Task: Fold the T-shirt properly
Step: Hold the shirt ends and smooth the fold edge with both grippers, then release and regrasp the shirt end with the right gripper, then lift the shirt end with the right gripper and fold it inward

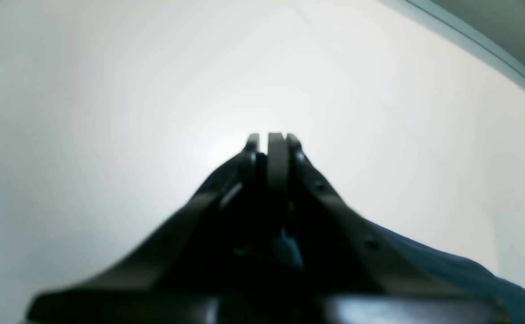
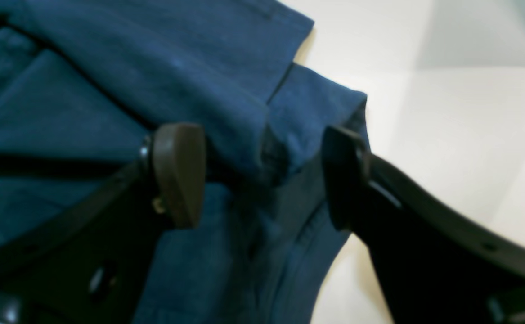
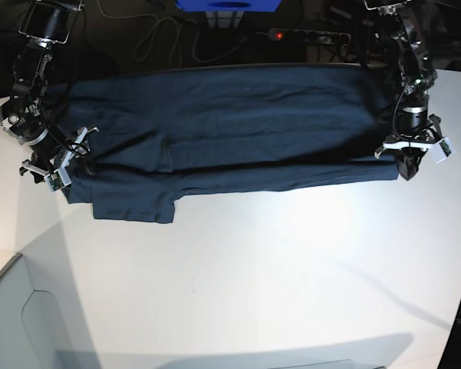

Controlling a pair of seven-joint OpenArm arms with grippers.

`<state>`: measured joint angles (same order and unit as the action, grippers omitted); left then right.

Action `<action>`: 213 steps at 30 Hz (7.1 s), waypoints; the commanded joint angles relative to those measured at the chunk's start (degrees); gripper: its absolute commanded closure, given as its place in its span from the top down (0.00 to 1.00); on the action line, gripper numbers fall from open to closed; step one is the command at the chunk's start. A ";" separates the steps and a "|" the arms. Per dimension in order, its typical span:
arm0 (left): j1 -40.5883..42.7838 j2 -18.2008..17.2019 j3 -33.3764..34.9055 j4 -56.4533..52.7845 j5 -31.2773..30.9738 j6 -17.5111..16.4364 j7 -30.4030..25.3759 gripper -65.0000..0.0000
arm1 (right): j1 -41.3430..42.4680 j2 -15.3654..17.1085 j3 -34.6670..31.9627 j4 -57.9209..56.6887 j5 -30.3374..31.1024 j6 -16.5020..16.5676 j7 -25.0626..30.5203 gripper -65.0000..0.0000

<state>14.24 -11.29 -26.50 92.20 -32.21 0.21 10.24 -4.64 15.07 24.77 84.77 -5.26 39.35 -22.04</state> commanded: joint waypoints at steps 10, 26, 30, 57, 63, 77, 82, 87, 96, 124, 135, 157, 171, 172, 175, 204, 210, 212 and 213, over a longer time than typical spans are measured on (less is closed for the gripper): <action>-0.57 -0.71 -0.36 0.85 -0.28 -0.25 -1.58 0.00 | 0.64 0.97 -2.58 -0.33 1.08 0.65 1.43 0.01; -0.22 -1.06 -1.67 1.82 -0.37 -0.25 -1.58 0.00 | -2.70 1.06 0.59 11.98 1.08 0.65 1.34 0.00; -0.48 -0.89 -3.52 1.82 -0.37 -0.25 -1.23 0.00 | -3.40 1.68 0.68 11.89 1.08 0.65 1.34 0.00; 6.02 2.45 -3.61 4.28 -0.28 -0.25 -1.58 0.00 | -11.49 2.20 0.76 15.14 1.08 0.65 1.87 0.00; 6.64 2.63 -3.52 3.84 -0.37 -0.25 -1.58 0.00 | -11.75 2.12 3.66 15.58 1.17 0.65 1.87 0.00; 7.08 4.12 -3.43 3.75 -0.28 -0.25 -1.32 0.00 | -14.21 1.85 6.57 15.58 1.17 0.65 1.87 0.00; 7.87 4.12 -3.26 3.66 -0.28 -0.25 -1.32 0.00 | -14.21 1.33 6.48 15.58 1.17 0.65 1.87 0.01; 7.61 4.12 -3.26 0.41 -0.28 -0.25 -1.32 0.00 | -14.12 0.71 6.39 17.34 1.17 0.65 1.52 0.02; 6.55 4.04 -3.26 -3.63 -0.37 -0.34 -1.58 0.00 | -14.12 0.71 4.28 21.21 1.08 0.65 1.43 0.31; 2.95 3.86 -3.17 -8.38 0.07 -0.34 -1.23 0.00 | 20.07 -0.96 -0.91 -15.45 1.08 0.65 -12.90 0.65; 2.95 4.04 -3.17 -8.47 0.07 -0.34 -1.23 0.00 | 21.57 -1.05 -0.91 -21.52 1.08 0.65 -9.74 0.50; 2.95 4.04 -3.17 -8.47 0.07 -0.34 -1.40 0.00 | 13.74 -1.05 -3.81 -3.59 1.34 0.65 -10.18 0.00; 2.95 4.04 -3.17 -8.47 -0.10 -0.34 -1.49 0.00 | -3.05 -3.69 -3.54 18.22 1.43 0.65 -9.65 0.00; 2.95 4.04 -3.17 -8.47 -0.10 -0.34 -1.49 0.00 | -4.89 -4.04 -3.54 20.41 1.43 0.65 -9.65 0.00; 2.86 4.04 -3.17 -8.47 -0.19 -0.34 -1.49 0.00 | -9.29 -6.06 -2.66 26.48 1.43 0.65 -9.65 0.00; 0.93 4.04 -3.17 -8.47 0.07 -0.34 -1.14 0.00 | 22.53 -5.80 -1.17 -15.45 0.99 0.65 -18.44 0.45; 1.01 4.04 -3.17 -8.29 0.07 -0.34 -1.14 0.00 | 23.85 -3.77 -0.99 -22.31 0.99 0.65 -11.58 0.45; 1.10 4.04 -3.17 -8.38 0.07 -0.34 -1.14 0.00 | 23.59 -3.33 -0.99 -22.40 0.99 0.65 -10.70 0.45; 1.19 4.04 -3.17 -8.38 0.07 -0.34 -1.14 0.00 | 23.59 -3.16 -0.99 -22.40 0.99 0.65 -10.70 0.45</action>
<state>15.40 -6.68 -29.43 82.85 -31.99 0.19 10.28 17.28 11.27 23.62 61.32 -5.34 39.83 -34.44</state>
